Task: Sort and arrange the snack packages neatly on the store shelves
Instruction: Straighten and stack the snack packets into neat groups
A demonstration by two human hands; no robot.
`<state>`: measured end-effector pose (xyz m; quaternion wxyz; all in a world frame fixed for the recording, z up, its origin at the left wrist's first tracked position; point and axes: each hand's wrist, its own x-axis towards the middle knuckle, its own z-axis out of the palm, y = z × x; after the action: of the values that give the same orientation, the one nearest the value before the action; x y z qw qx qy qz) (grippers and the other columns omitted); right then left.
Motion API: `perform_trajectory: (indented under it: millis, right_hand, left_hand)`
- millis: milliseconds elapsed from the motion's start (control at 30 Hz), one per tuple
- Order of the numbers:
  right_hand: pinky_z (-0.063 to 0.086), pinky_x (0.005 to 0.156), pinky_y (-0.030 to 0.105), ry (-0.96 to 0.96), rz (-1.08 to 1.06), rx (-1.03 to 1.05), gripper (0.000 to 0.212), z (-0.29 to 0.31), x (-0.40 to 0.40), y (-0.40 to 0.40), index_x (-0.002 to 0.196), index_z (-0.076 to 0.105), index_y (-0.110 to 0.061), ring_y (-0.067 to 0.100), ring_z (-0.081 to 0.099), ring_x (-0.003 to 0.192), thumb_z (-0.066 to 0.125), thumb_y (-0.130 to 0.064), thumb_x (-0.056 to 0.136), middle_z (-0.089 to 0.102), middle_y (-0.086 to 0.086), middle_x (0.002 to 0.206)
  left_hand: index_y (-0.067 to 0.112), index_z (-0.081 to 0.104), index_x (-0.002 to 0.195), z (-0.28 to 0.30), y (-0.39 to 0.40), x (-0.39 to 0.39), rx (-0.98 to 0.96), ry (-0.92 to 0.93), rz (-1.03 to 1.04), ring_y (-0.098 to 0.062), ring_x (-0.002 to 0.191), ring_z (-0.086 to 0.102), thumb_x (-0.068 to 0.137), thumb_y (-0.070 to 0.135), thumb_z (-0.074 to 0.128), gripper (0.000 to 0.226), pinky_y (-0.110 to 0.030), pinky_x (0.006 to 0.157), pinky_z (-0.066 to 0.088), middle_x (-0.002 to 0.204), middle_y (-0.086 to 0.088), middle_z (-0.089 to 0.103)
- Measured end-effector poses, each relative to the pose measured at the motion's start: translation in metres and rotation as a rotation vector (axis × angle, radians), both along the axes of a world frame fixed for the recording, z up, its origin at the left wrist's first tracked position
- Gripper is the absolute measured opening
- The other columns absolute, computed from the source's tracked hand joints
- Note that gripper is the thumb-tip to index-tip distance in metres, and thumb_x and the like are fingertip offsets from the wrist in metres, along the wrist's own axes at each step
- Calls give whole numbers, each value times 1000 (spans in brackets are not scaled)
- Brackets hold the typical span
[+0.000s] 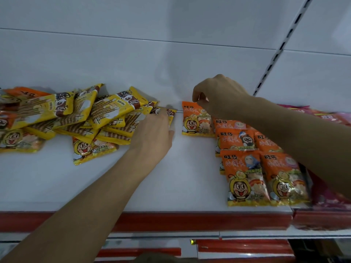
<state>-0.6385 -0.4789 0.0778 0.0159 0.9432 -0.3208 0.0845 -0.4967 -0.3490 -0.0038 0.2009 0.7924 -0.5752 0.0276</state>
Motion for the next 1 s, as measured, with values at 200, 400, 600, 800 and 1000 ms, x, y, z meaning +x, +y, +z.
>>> perform_trajectory:
  millis: [200, 400, 600, 800, 1000]
  right_hand:
    - [58, 75, 42, -26, 59, 15, 19, 3, 12, 11, 107, 73, -24, 23, 66, 86, 61, -18, 92, 73, -2, 95]
    - [55, 79, 37, -140, 201, 17, 20, 15, 86, 48, 110, 71, -22, 12, 54, 77, 61, -21, 93, 73, -7, 99]
    - [52, 80, 37, -230, 333, 60, 21, 14, 197, 106, 115, 68, -22, 15, 57, 85, 59, -25, 96, 69, -4, 104]
    - [55, 87, 43, -291, 278, 79, 37, -3, 306, 142, 128, 62, -21, 25, 62, 107, 60, -41, 98, 69, 1, 112]
    - [49, 71, 31, -352, 150, 60, 17, -16, 353, 147, 103, 77, -21, 21, 63, 92, 67, -32, 95, 63, 0, 102]
  left_hand:
    - [15, 64, 105, 23, 41, 5, -273, 45, -89, -25, 82, 62, 94, 29, 65, 19, -35, 65, 47, 80, 3, 59]
    - [20, 64, 98, 45, 103, 78, -308, -85, 85, -23, 79, 59, 92, 29, 61, 11, -33, 59, 44, 85, 8, 51]
    - [18, 64, 107, 44, 168, 176, -264, -109, 264, -22, 86, 58, 92, 26, 61, 17, -33, 63, 41, 96, 4, 52]
    - [19, 65, 101, 31, 196, 239, -279, 34, 258, -18, 87, 57, 91, 24, 65, 12, -34, 66, 46, 95, 3, 59]
    - [20, 67, 106, 29, 197, 271, -309, 254, 221, -3, 72, 57, 94, 21, 61, 13, -15, 59, 38, 87, 13, 62]
